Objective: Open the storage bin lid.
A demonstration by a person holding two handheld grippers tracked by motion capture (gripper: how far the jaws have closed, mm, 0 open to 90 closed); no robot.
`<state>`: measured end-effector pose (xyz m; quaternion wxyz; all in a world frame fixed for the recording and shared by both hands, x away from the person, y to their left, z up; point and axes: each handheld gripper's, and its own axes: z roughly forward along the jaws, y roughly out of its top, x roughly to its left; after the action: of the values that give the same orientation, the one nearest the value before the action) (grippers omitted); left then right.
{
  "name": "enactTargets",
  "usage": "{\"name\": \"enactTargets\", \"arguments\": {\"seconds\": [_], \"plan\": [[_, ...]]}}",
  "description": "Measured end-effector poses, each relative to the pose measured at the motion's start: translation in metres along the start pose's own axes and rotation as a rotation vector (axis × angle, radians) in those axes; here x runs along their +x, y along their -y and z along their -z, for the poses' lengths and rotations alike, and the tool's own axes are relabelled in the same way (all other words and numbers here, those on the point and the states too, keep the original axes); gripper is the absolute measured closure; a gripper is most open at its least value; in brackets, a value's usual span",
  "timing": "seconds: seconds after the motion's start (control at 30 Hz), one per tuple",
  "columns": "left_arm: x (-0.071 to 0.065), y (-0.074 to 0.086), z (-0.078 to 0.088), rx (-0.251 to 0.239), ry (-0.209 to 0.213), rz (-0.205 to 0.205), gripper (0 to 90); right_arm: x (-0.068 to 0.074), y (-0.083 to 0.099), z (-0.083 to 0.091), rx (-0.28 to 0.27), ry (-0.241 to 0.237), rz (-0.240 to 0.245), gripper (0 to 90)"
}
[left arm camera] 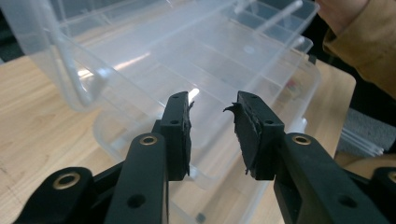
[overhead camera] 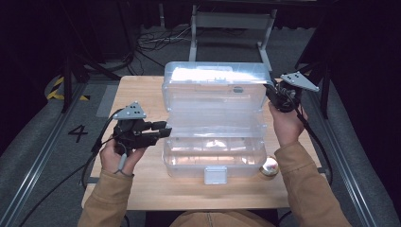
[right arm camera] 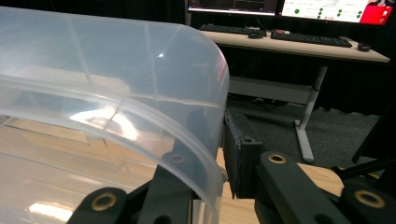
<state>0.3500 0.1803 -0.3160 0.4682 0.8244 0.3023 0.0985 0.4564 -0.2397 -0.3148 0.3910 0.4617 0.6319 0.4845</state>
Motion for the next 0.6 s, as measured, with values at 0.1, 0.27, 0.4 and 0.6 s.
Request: {"name": "enactTargets", "arguments": {"seconds": [0.1,0.27,0.4,0.6], "plan": [[-0.005,0.003,-0.006,0.032,0.014,-0.008,64.3,-0.001,-0.002,-0.002,0.013,-0.008,-0.001,79.9],[-0.009,0.004,-0.012,0.073,0.040,-0.030,63.6,-0.005,-0.004,-0.005,0.028,-0.028,0.000,79.2],[-0.012,0.006,-0.017,0.111,0.066,-0.050,63.1,-0.006,-0.005,-0.006,0.037,-0.037,0.001,78.9],[-0.018,0.010,-0.026,0.182,0.097,-0.089,62.2,-0.008,-0.007,-0.008,0.044,-0.045,0.000,78.4]]}}
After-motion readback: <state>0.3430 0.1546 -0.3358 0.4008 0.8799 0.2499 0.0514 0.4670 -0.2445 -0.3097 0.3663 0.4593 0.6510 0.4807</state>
